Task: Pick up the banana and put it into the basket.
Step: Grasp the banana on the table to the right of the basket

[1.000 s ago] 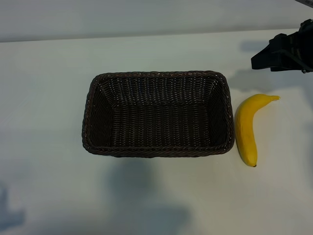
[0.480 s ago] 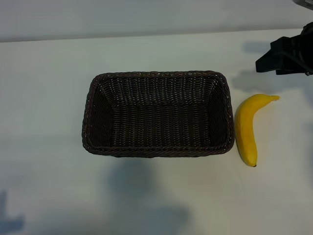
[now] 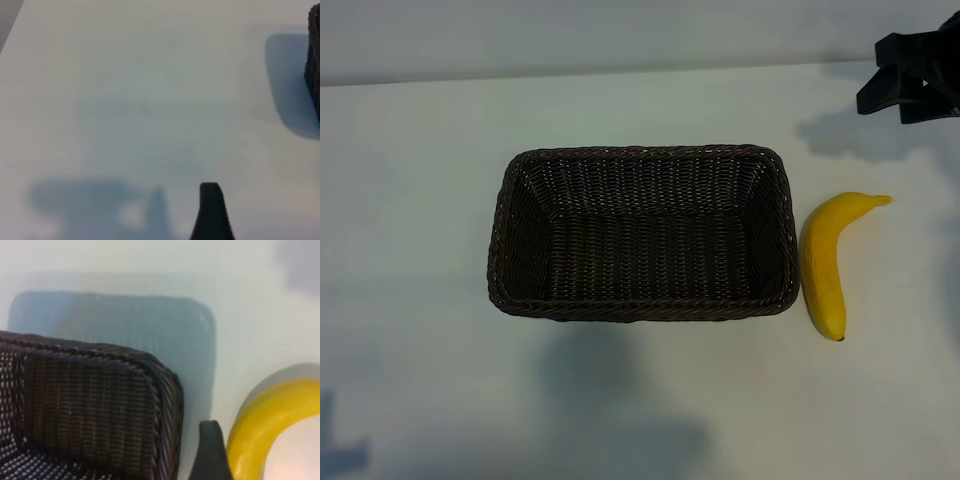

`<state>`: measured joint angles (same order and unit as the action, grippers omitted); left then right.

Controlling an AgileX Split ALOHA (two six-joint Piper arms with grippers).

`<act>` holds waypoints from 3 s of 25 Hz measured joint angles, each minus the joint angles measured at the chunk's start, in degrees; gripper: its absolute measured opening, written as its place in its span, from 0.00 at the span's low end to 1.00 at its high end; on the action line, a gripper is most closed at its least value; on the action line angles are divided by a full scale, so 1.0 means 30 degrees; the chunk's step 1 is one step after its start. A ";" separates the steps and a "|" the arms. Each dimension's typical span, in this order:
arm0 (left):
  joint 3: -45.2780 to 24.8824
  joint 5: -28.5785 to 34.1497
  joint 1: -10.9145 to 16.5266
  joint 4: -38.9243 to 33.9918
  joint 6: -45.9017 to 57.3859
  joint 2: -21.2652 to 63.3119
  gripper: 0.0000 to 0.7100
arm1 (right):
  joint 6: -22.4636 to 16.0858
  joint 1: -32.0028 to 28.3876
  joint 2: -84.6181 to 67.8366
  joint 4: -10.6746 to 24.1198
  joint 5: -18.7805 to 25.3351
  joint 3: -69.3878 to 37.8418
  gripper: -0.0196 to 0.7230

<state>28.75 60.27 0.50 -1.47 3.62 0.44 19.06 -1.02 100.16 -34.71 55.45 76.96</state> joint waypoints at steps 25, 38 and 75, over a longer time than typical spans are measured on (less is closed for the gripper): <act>0.0000 0.0000 0.0000 0.0000 0.0015 0.0000 0.77 | -1.4694 0.2587 0.1182 0.6890 -0.0245 0.0232 0.75; 0.0000 0.0000 0.0000 0.0000 0.0069 0.0000 0.77 | -1.5417 0.3205 0.2479 0.4918 -0.0550 0.0232 0.75; 0.0000 0.0000 0.0000 0.0000 0.0009 0.0000 0.77 | -1.6729 0.3205 0.6553 0.4933 -0.1558 0.0232 0.75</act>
<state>28.75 60.27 0.50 -1.47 3.65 0.44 -31.13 8.60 119.82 -19.91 50.78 77.65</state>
